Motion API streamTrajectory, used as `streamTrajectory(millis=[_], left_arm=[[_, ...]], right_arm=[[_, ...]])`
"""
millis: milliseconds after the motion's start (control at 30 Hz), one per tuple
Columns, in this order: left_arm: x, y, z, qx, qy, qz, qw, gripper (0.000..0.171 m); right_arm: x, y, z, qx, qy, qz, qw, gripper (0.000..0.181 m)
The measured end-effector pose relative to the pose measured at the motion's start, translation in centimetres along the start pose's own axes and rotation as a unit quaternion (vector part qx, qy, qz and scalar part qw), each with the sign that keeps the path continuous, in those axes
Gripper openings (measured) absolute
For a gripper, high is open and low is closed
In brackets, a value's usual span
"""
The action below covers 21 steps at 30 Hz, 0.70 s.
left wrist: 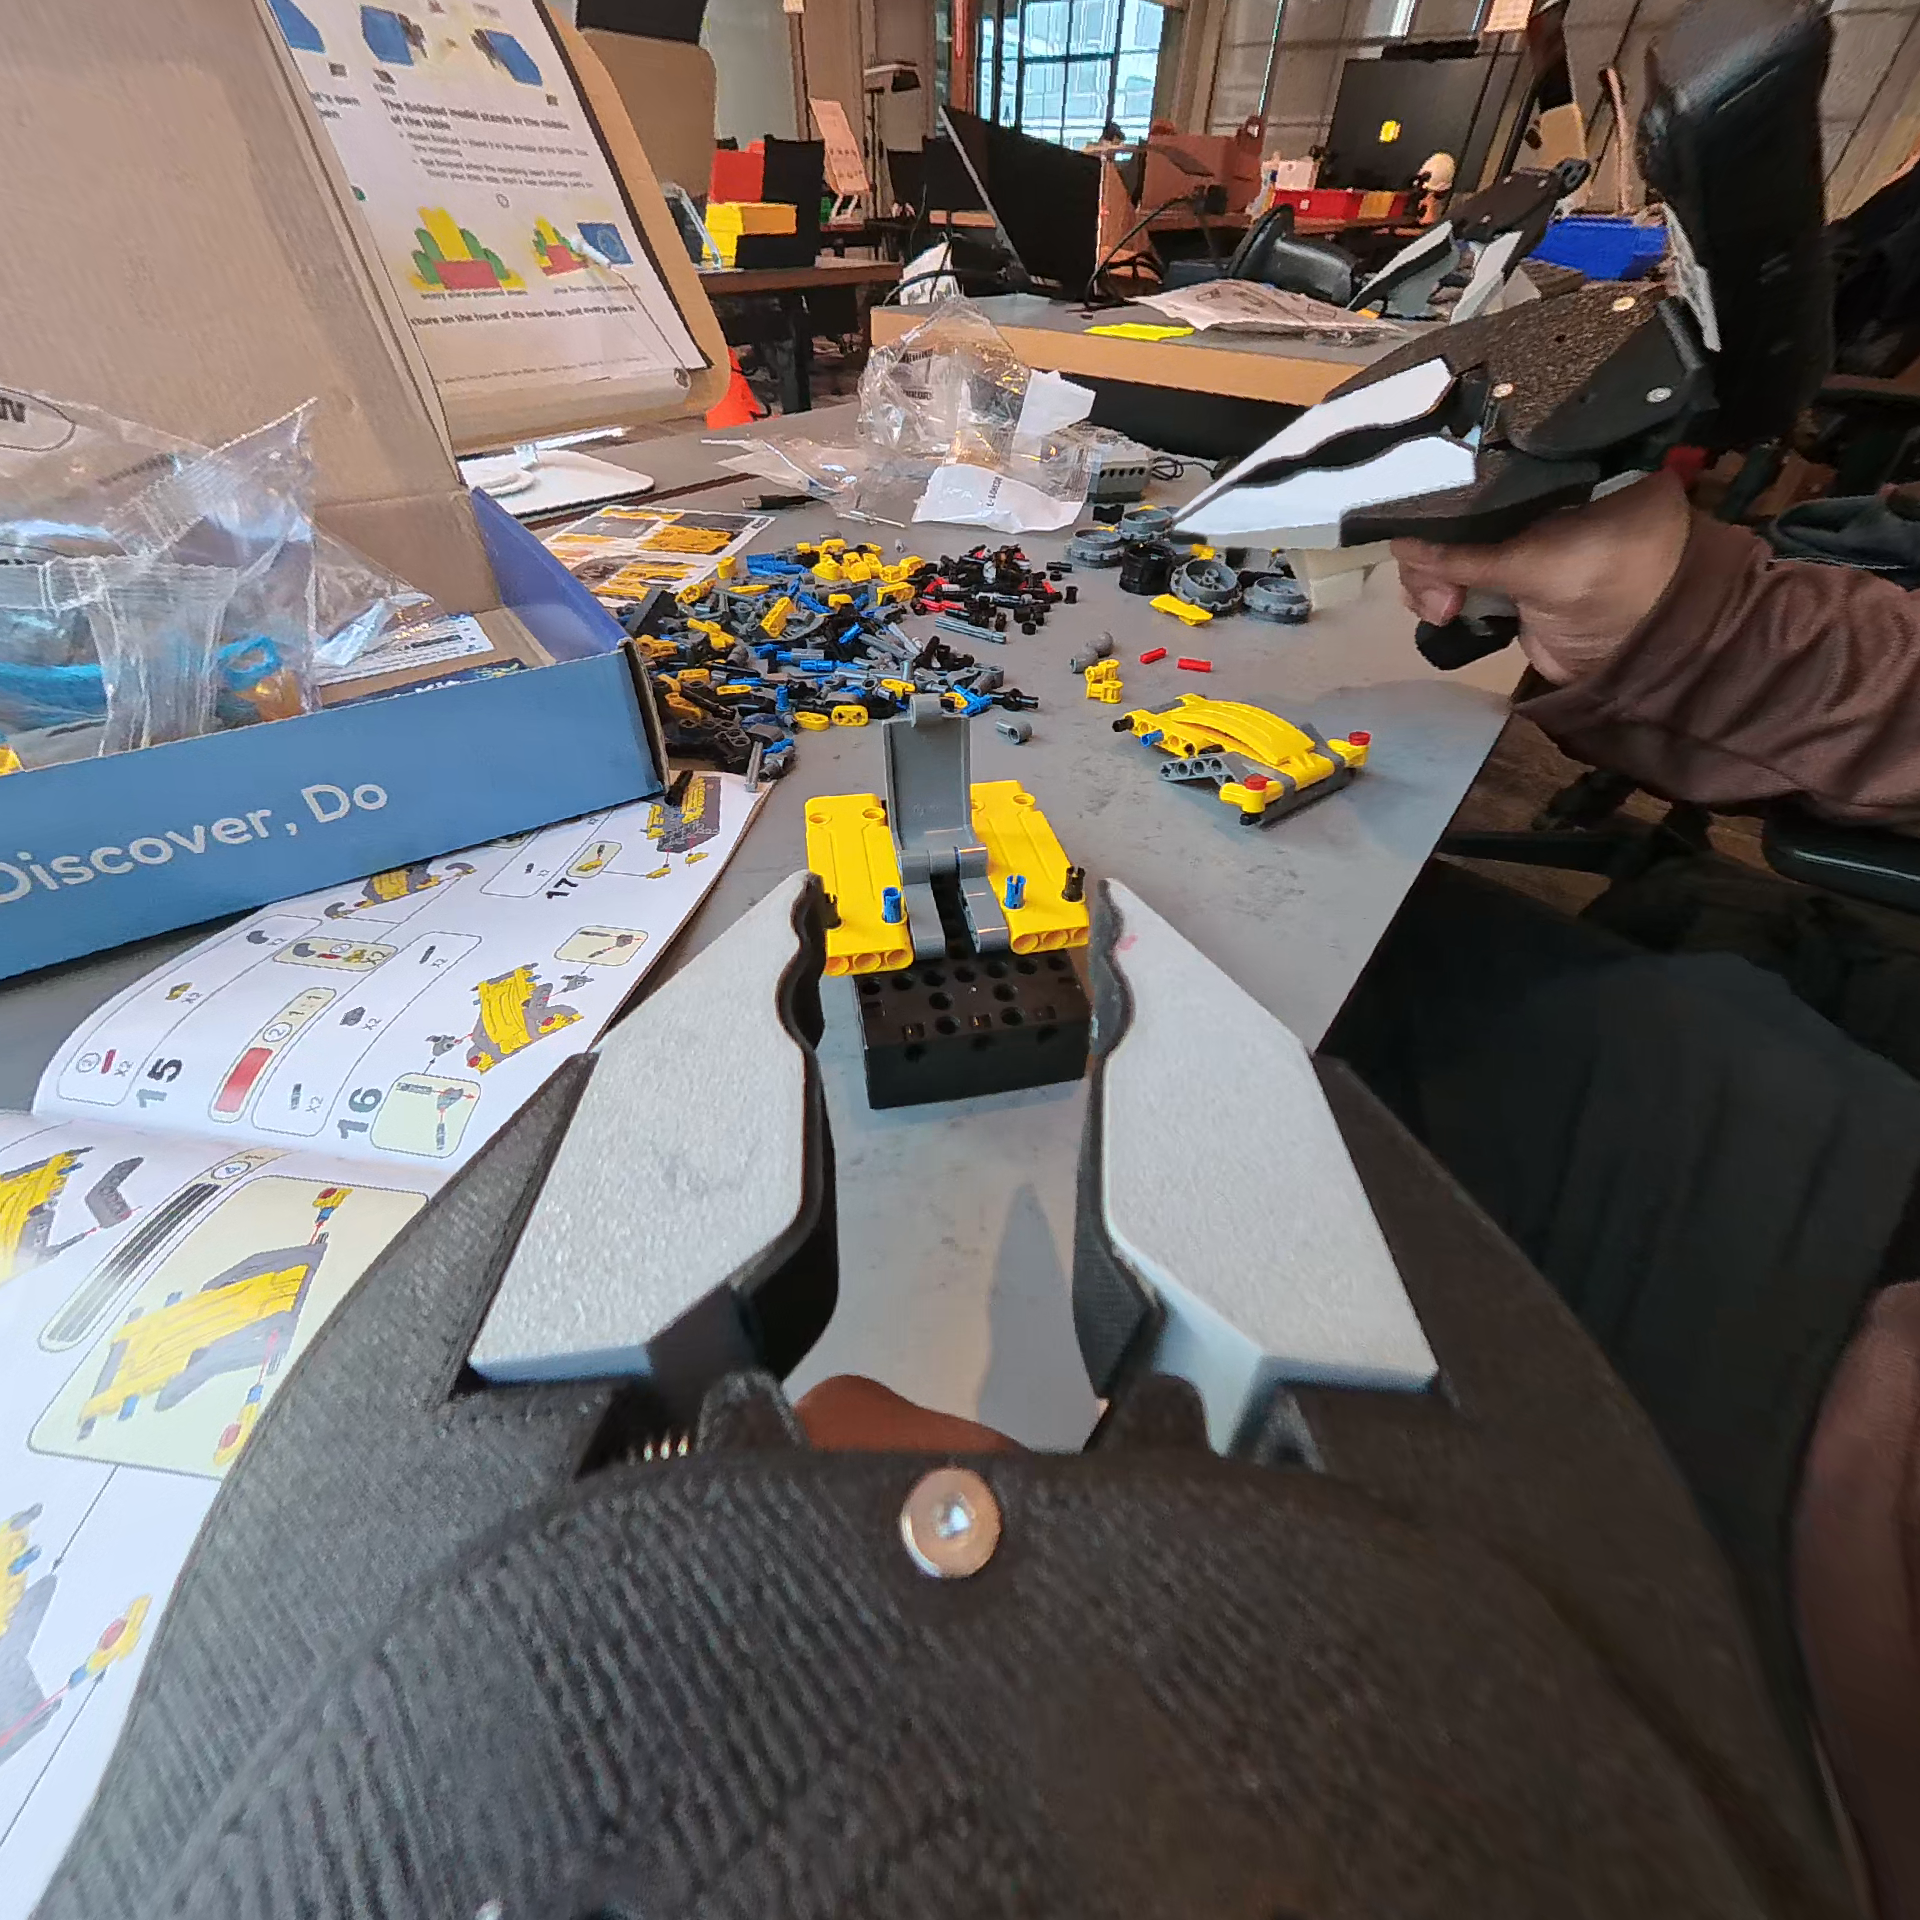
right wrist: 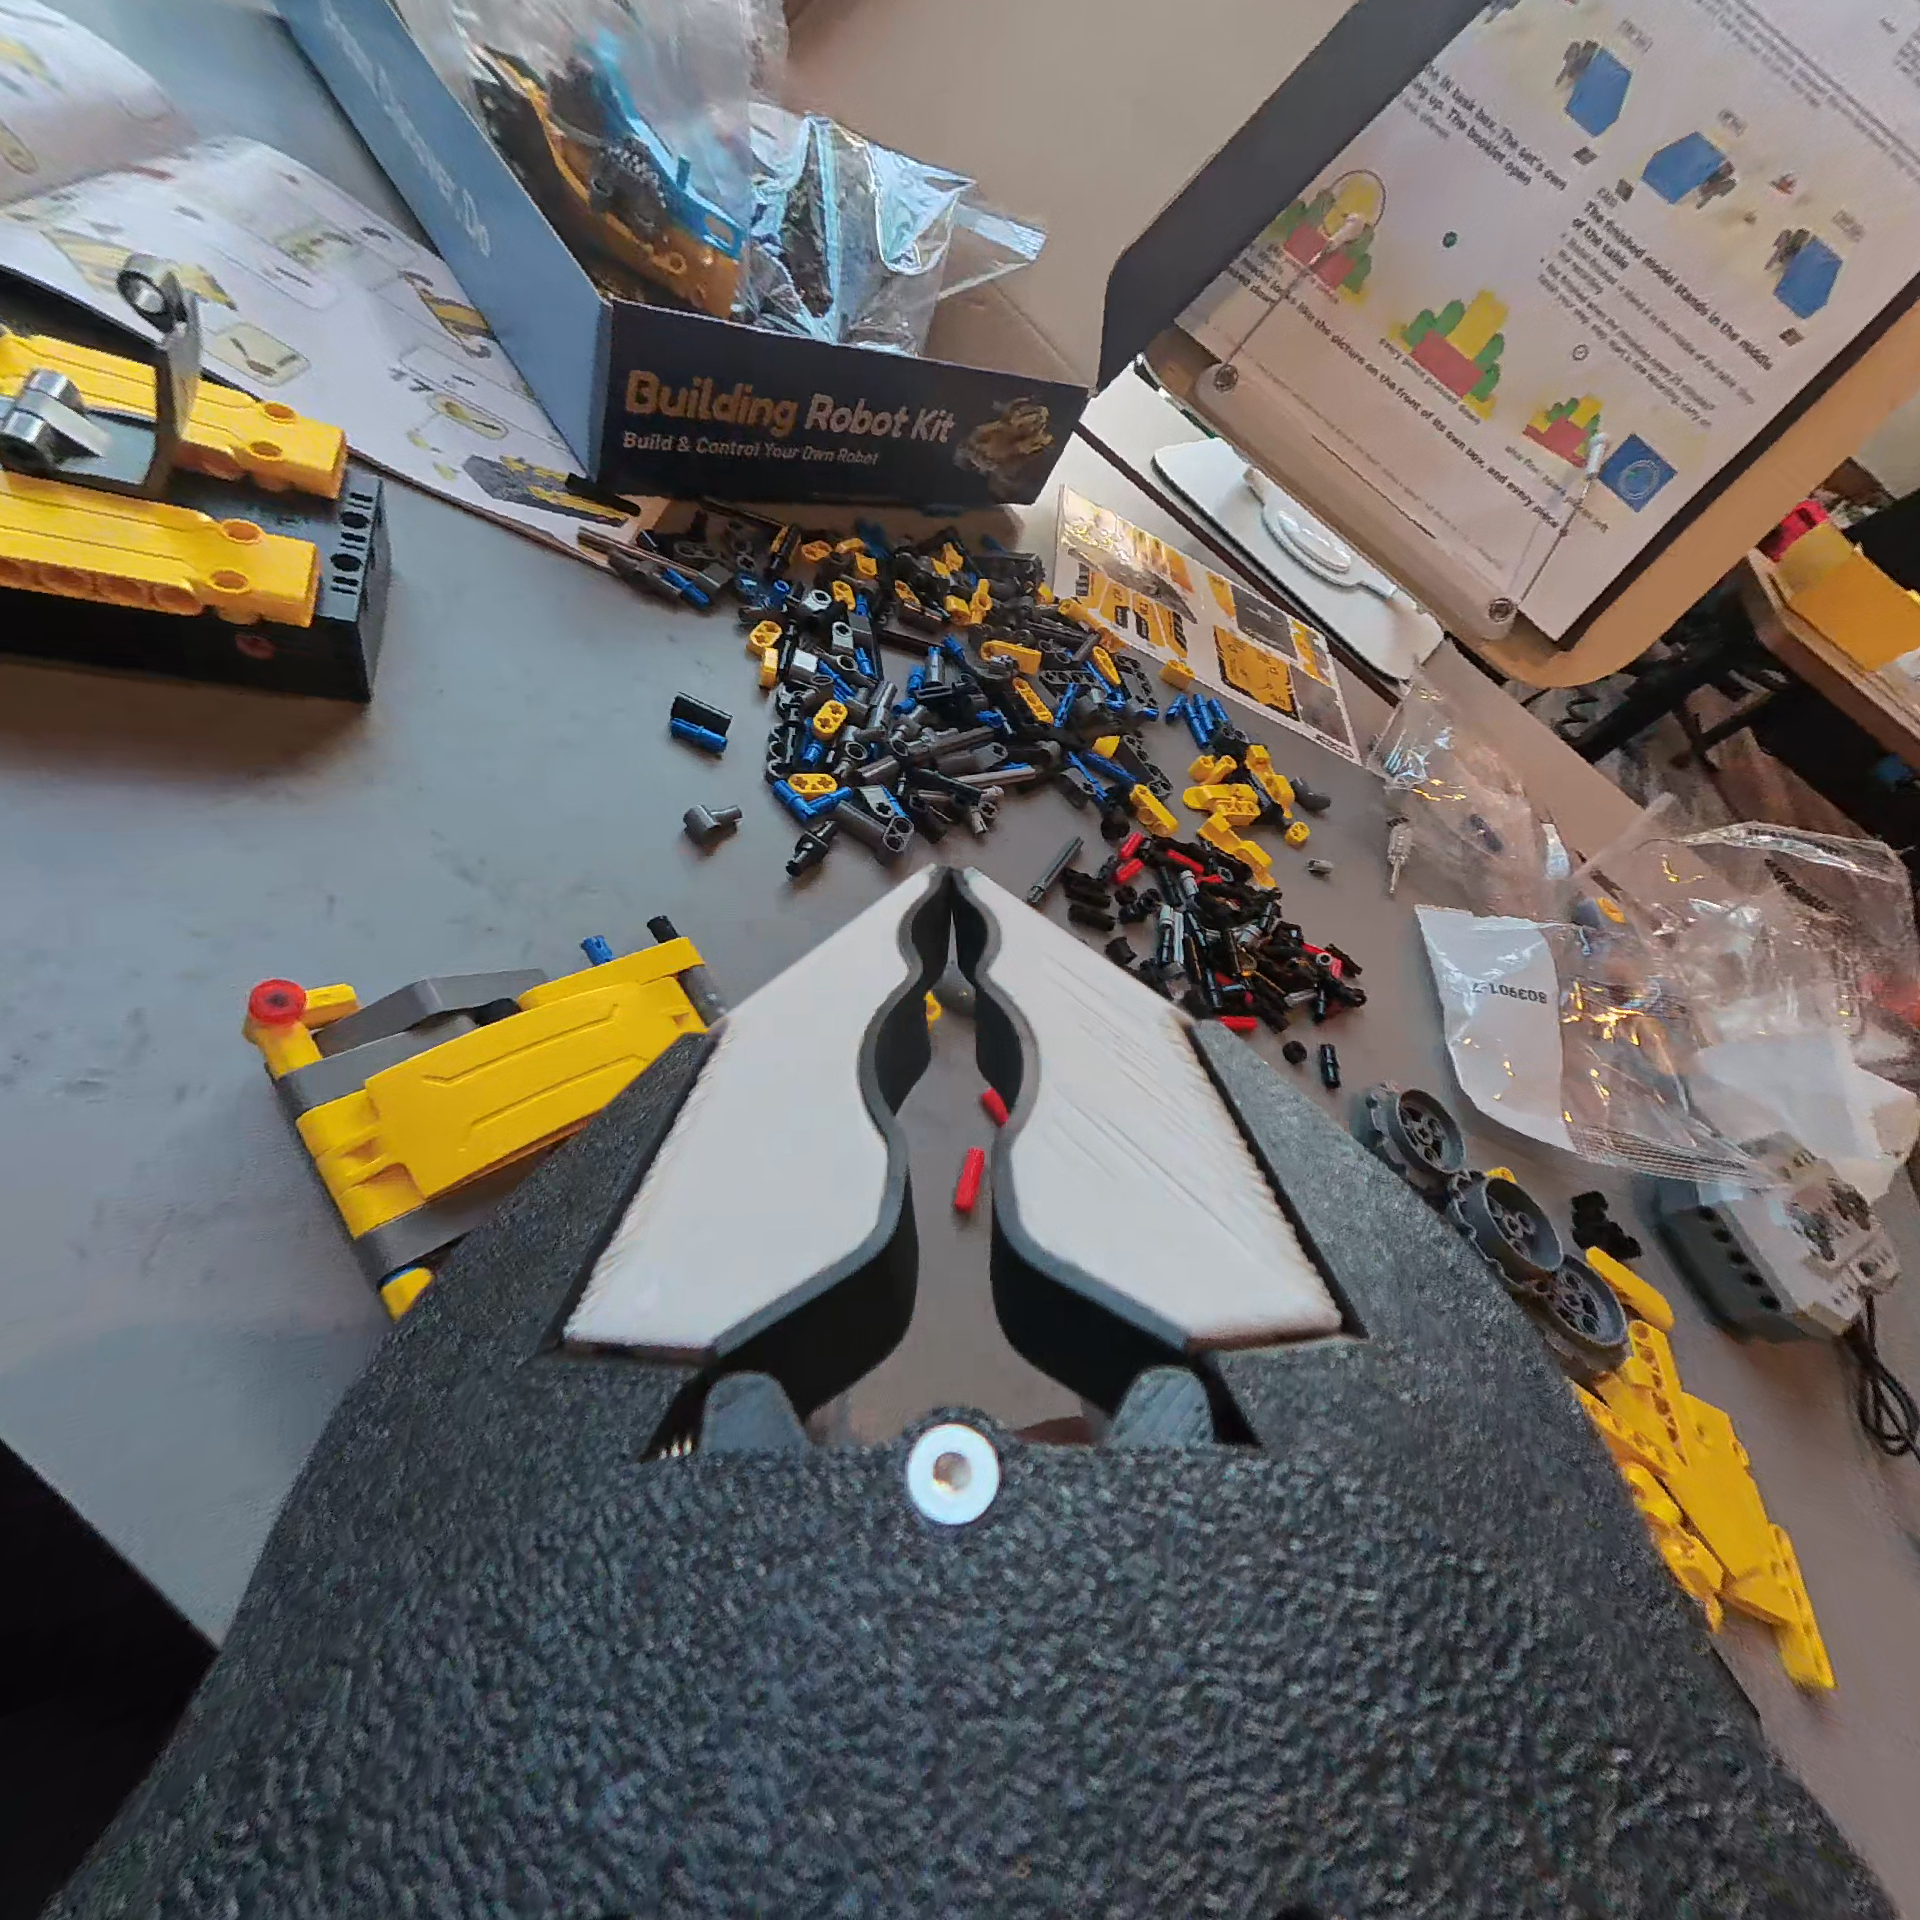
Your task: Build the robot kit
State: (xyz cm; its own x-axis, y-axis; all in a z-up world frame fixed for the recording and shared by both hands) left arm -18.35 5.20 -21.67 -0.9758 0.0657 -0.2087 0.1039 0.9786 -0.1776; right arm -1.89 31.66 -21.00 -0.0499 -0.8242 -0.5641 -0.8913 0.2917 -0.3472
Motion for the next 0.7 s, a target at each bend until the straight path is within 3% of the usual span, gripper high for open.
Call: streamTrajectory(millis=[267,467,700], left_arm=[[0.5,-0.3,-0.1,-0.004,-0.034,0.015,0.999,0.045],[0.2,0.0,0.2,0.013,-0.02,0.018,1.0,0.046],[0.4,0.2,0.2,0.021,-0.035,0.031,0.999,0.043]], right_arm=[[-1.3,0.4,1.0,0.054,0.005,0.056,0.997,0.0],[-0.3,0.7,0.2,0.022,0.067,-0.011,0.997,0.0],[-0.9,3.2,-1.8,-0.002,0.025,-0.026,0.999,0.0]])
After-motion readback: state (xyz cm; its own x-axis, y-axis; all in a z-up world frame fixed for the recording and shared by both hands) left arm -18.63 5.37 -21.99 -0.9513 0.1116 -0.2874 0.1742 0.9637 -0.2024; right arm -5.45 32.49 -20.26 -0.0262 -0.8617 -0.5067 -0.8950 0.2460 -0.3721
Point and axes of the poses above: each gripper's, where its closed fingertips meet, y out along the fingers, z out of its underside, x = y × z across the jaws, the point moved 6 cm from there along -y, back along the fingers, and after that the axes turned 11 degrees about -y, right-handed, at the moved point
